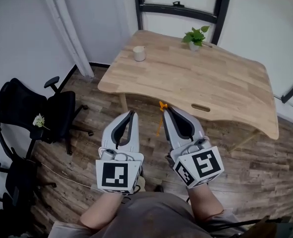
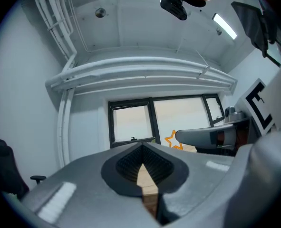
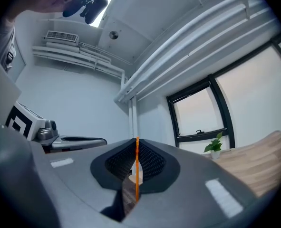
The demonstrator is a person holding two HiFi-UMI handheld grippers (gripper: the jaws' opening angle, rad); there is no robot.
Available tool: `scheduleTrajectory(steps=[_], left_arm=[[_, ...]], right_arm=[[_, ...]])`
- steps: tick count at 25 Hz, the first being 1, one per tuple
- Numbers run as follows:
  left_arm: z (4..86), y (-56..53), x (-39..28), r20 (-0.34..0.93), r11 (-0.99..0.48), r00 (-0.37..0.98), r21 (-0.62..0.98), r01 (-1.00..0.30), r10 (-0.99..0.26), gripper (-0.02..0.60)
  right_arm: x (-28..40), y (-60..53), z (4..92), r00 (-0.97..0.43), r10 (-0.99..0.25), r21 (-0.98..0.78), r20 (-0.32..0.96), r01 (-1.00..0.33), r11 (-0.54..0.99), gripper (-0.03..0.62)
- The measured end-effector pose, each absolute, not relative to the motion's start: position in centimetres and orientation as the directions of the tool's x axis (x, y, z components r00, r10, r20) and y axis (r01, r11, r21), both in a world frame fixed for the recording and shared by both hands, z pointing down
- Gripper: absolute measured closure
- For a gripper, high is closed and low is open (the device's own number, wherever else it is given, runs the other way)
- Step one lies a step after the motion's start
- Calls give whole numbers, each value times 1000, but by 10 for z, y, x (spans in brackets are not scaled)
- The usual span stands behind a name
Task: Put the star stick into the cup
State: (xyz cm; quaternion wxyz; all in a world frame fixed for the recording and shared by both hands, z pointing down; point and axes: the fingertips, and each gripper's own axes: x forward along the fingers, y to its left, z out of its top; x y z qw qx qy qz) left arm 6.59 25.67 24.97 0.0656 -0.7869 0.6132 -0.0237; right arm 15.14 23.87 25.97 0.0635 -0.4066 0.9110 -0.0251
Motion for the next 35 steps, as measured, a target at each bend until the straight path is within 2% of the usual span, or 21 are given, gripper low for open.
scheduleTrajectory(steps=[11, 22, 35], left_arm=[[262, 149, 2, -44, -262, 266, -85, -961, -963, 581], [250, 53, -65, -97, -321, 328, -76, -944, -940, 581], [282, -12, -76, -30, -376, 378, -46, -925, -925, 581]], right_arm=[[94, 136, 272, -653, -756, -96, -45, -751, 654, 551], [27, 47, 253, -602, -795, -46, -79, -794, 606, 550], [18, -14, 270, -554, -831, -62, -48, -829, 556, 549]])
